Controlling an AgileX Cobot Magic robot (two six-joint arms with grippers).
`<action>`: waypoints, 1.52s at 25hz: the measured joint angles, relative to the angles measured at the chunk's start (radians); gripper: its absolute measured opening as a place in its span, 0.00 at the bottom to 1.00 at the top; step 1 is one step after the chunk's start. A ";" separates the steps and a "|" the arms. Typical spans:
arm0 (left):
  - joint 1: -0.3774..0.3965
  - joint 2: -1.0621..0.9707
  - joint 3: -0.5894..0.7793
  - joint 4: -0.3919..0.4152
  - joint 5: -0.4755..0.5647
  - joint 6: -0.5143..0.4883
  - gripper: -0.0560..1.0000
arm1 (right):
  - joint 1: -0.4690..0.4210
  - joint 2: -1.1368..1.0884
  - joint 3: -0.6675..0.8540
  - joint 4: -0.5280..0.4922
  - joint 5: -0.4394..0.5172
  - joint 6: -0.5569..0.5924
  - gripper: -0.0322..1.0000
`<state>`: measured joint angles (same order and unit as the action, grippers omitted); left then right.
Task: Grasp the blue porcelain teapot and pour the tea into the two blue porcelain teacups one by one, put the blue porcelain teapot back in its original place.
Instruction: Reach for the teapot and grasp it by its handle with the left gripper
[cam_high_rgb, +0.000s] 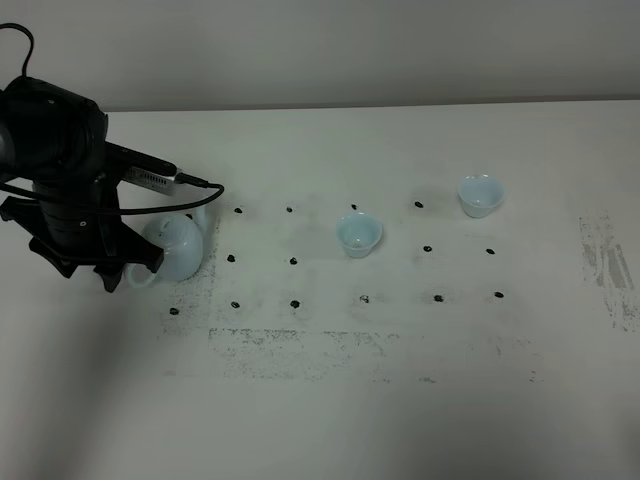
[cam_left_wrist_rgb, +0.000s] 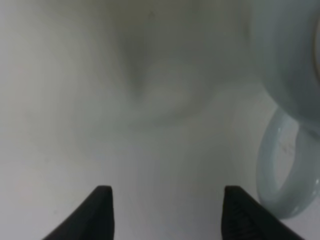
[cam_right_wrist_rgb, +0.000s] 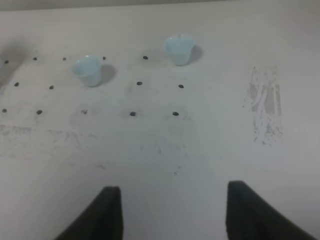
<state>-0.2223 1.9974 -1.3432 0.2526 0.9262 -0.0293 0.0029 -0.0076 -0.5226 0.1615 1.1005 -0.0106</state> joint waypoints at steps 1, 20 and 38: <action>0.000 0.000 0.000 -0.007 0.003 0.002 0.52 | 0.000 0.000 0.000 0.000 0.000 0.000 0.50; 0.000 -0.099 0.000 -0.116 0.171 0.212 0.51 | 0.000 0.000 0.000 0.000 0.000 0.000 0.50; -0.059 -0.098 0.000 -0.089 0.037 0.282 0.51 | 0.000 0.000 0.000 0.000 0.000 0.001 0.50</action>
<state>-0.2812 1.8991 -1.3432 0.1638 0.9630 0.2528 0.0029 -0.0076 -0.5226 0.1615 1.1005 -0.0097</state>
